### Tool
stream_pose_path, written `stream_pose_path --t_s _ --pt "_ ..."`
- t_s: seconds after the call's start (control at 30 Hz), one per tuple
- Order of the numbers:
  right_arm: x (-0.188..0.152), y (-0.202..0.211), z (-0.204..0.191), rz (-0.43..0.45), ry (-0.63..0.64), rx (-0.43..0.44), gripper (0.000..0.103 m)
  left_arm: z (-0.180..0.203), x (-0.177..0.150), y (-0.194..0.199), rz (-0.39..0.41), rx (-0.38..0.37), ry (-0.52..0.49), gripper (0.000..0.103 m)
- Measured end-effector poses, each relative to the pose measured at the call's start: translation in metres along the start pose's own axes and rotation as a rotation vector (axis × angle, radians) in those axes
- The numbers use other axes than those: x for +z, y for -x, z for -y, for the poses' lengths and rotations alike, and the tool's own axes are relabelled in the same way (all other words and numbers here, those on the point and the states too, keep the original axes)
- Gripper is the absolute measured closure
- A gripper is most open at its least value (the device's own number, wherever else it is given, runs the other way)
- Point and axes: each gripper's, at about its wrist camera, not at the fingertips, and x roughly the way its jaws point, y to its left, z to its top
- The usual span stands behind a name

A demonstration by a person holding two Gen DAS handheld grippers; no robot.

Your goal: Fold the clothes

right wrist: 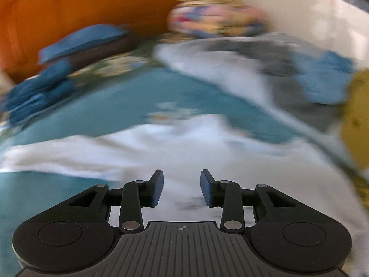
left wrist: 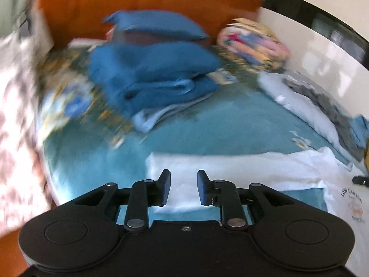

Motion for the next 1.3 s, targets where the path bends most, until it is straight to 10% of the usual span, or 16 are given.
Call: stream_pose_path --t_s 0.17,0.47,0.87,0.97,1.3 --pt "0.013 -0.011 0.089 0.013 -0.108 -0.197 0.072 0.094 0.047 -0.057 -0.01 -0.175 -0.195 0.062" --pt "0.035 -0.074 0.163 -0.047 -0.272 -0.191 0.066 0.251 0.07 -0.181 -0.146 -0.401 -0.295 0.056" --pt "0.04 -0.107 0.171 -0.145 -0.212 -0.057 0.079 0.328 0.036 -0.25 -0.216 -0.44 -0.453 0.06" --pt "0.04 -0.104 0.166 -0.153 -0.197 -0.019 0.096 0.338 0.031 -0.253 -0.242 -0.45 -0.503 0.102" --pt "0.045 -0.1 0.159 -0.079 -0.161 -0.166 0.098 0.353 0.022 -0.24 -0.093 -0.367 -0.657 0.101"
